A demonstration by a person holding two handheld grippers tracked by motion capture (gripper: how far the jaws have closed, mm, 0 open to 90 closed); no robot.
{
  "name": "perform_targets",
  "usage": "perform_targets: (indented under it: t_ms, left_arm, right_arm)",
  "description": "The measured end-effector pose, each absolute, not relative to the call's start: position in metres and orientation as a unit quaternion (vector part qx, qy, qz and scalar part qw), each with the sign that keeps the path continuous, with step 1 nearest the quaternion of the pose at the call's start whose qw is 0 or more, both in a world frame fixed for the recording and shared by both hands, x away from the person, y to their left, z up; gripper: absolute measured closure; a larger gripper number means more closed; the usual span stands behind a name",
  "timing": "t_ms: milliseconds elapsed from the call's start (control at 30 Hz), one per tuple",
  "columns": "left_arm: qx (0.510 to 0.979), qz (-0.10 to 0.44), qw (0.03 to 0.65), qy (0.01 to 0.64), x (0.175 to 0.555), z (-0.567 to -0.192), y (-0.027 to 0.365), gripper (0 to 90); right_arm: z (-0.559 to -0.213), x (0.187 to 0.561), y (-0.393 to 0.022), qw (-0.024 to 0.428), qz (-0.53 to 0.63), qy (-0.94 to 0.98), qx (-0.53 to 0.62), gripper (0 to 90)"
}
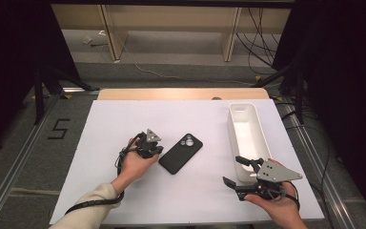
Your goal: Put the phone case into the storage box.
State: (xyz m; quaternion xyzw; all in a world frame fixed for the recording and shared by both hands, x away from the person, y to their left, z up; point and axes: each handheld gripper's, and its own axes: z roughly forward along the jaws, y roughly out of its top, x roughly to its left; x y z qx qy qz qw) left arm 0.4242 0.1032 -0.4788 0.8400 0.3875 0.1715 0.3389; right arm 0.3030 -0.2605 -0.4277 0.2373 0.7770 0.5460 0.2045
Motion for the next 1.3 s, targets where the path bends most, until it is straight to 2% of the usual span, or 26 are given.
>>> perform_targets:
  t_ms: [1300]
  left_arm:
    - [0.852,0.153,0.324,0.381,0.423,-0.4871,0.0991,89.8]
  right_arm:
    - [-0.4283,0.3032,-0.261,0.205,0.544,0.779,0.237,21.7]
